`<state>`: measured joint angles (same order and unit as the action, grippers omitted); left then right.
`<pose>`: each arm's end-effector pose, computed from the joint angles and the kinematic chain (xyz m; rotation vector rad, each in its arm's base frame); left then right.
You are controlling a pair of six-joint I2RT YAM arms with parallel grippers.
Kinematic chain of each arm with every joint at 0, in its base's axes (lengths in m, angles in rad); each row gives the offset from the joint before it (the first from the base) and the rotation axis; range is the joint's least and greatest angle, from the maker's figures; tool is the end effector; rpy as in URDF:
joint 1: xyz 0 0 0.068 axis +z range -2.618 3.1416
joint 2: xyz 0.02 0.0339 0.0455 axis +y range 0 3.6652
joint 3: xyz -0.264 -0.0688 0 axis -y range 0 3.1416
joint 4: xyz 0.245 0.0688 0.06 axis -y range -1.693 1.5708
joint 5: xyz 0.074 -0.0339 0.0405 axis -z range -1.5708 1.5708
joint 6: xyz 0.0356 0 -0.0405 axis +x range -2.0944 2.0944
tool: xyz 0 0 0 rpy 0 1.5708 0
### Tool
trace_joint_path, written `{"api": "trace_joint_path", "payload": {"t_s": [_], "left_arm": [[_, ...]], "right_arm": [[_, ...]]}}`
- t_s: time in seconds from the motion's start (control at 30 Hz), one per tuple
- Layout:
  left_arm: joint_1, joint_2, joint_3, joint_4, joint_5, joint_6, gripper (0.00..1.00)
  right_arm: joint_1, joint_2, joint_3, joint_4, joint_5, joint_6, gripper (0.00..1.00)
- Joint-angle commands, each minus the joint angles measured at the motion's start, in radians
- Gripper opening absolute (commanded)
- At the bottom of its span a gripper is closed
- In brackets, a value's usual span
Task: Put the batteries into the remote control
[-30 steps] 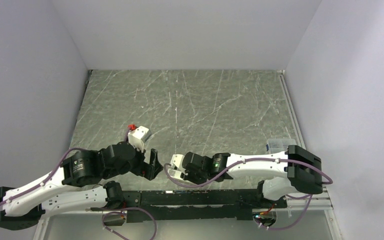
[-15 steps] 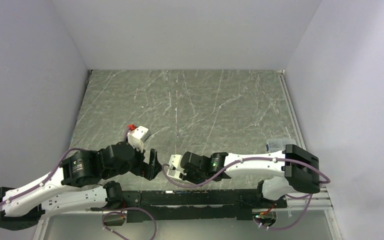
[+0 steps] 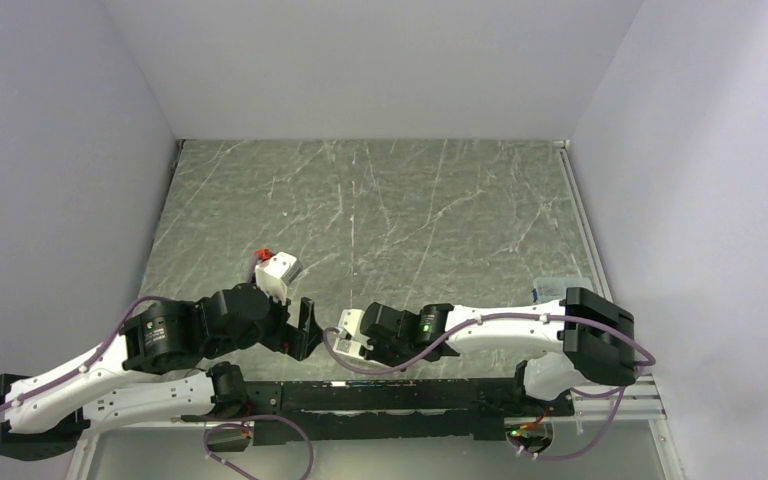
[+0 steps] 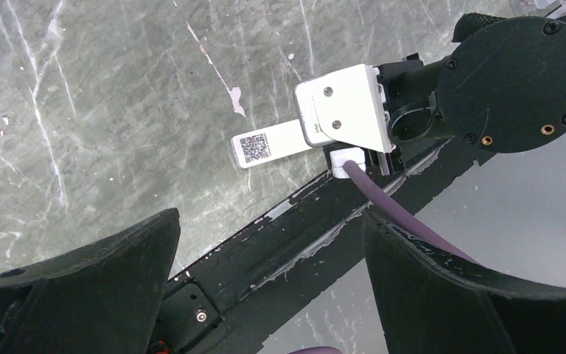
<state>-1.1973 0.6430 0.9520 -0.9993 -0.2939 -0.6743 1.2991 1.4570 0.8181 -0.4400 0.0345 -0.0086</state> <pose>0.0487 -0.0960 0.3346 0.4417 2.2737 -0.6734 0.0748 0.2638 0.1813 -1.6355 2.1536 0.3710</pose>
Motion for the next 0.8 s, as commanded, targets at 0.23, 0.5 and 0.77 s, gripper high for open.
{"api": "trace_joint_path", "payload": {"t_s": [0.23, 0.5, 0.77], "left_arm": [[-0.005, -0.007, 0.001, 0.025, -0.014, -0.004, 0.99], [-0.006, -0.004, 0.001, 0.024, -0.016, -0.004, 0.99], [-0.005, -0.002, 0.000, 0.024, -0.016, -0.002, 0.99]], "right_arm": [[-0.010, 0.012, 0.046, 0.006, 0.006, -0.016, 0.23], [-0.011, 0.014, 0.047, 0.007, 0.003, -0.015, 0.28], [-0.011, 0.024, 0.055, 0.003, -0.004, -0.016, 0.33]]}}
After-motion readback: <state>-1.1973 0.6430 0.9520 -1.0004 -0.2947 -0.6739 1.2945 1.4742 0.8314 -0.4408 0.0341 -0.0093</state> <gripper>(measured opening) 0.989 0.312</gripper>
